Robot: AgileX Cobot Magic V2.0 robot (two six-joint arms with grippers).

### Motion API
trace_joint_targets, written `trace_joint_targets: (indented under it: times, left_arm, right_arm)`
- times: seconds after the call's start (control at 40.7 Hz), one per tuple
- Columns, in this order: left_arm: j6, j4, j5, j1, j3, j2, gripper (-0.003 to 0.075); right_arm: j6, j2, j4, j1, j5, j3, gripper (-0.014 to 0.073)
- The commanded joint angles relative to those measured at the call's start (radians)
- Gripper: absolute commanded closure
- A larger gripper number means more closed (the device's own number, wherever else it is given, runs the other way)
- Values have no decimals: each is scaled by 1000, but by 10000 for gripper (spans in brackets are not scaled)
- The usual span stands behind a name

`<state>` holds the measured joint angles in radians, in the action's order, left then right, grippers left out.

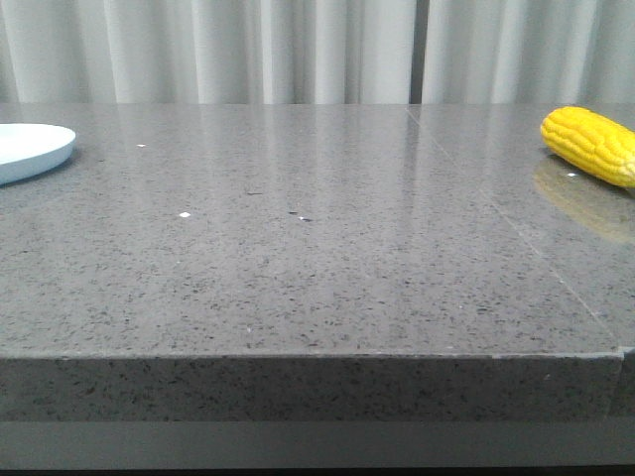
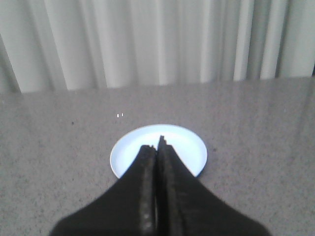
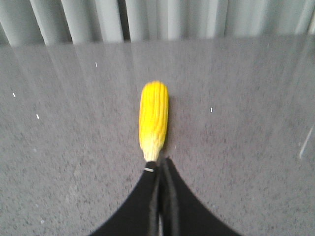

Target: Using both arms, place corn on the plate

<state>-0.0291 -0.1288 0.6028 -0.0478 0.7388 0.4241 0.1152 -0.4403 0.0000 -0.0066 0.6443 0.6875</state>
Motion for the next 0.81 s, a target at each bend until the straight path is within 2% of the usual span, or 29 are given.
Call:
trace_joint_targets:
  times: [0.0,0.344,0.418,0.491,0.54,0.565,0.614,0.663,0.712,0.786]
  left_arm:
    - [-7,-3,-43,0,31,63,741]
    - [-7,-1,-43,0,31,188,741]
    - [-7,-1,-43,0,31,203,740]
    - [-7,-1,-41,0,31,218,736]
    - [-7,-1,-41,0,31,228,708]
    - [-7,-1,-41,0,31,230,686]
    - [-7,-1,-41,0,31,238,616]
    - [-7,-1,-41,0,31,238,512]
    - [-7,-6,-43,0,31,239,411]
    - [0,-13,-43,0,31,242,286]
  right_arm:
    - [-3,-65,-12,-4,-63,33,661]
    - [-4,-215,-25,-4,-66,33,654]
    - [-5,-229,-39,-4,-65,33,608]
    - [-19,-241,-43,-4,-63,33,502]
    - [-21,-250,-43,-4,-63,33,371]
    - [-21,-251,-43,-4,-64,33,333]
    - [-21,-250,-43,-4,-65,33,174]
    - [-21,-250,-43,-4,-65,33,59]
    - [-21,-250,-43,-4,-65,33,-20]
    - [-21,-250,-43,-4,-68,33,-73]
